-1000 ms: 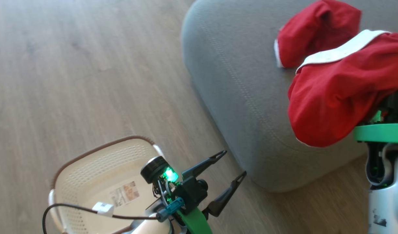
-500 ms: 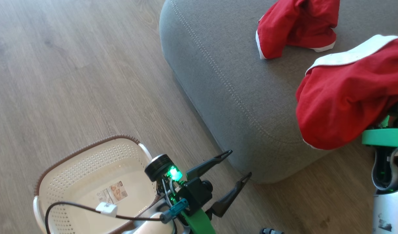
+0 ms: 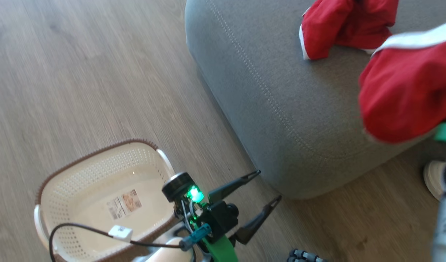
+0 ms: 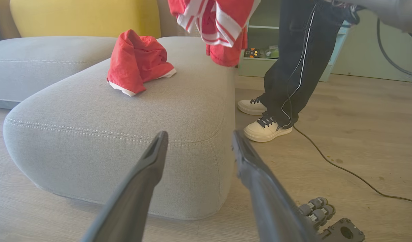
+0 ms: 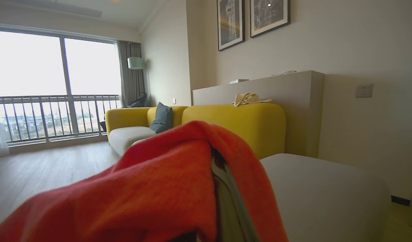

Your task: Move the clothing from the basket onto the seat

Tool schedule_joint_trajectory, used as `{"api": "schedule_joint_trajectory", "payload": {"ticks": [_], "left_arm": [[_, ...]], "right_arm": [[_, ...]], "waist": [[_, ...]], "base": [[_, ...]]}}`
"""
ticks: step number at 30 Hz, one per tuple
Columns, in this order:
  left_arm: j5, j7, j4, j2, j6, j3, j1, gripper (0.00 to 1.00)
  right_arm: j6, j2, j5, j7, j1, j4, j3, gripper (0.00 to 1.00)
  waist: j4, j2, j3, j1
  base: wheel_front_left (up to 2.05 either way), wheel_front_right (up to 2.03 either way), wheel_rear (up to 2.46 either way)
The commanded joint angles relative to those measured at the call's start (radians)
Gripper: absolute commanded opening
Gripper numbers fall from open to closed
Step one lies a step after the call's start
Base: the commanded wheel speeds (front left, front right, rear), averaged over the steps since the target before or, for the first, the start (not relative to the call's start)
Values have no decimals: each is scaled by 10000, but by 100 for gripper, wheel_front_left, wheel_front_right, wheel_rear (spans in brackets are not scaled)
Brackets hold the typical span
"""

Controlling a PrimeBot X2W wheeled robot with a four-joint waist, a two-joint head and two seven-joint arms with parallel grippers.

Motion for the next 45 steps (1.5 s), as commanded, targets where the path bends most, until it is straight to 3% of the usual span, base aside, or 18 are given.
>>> {"api": "schedule_joint_trajectory", "payload": {"ticks": [1,5,13,23,36,45], "left_arm": [[75,-49,-379,164,-11,260,-472,100],[99,-49,-363,507,-11,115,-572,100],[219,-49,-578,1775,-11,-253,-886,100],[233,-49,-941,2896,-11,146,-1002,100],[273,-49,-1196,3134,-11,-85,-1063,100],[177,-49,-1301,3157,84,363,-1280,100]], "right_arm": [[69,-395,18,-63,-728,-228,-93,0],[69,-663,57,-63,-1462,39,-531,0],[69,-1041,386,-63,-3694,1052,-1789,0],[69,-1311,393,-63,-6211,2809,-2659,0],[69,-2111,-972,-63,-8843,4348,-4046,0],[69,-2083,-1740,-63,-9710,5161,-4645,0]], "waist": [[40,0,430,0],[11,0,1009,0],[-283,0,2567,0],[-593,0,3985,0],[162,0,4758,0],[715,0,5274,0]], "base": [[0,0,0],[0,0,0],[0,0,0],[0,0,0],[0,0,0],[0,0,0]]}}
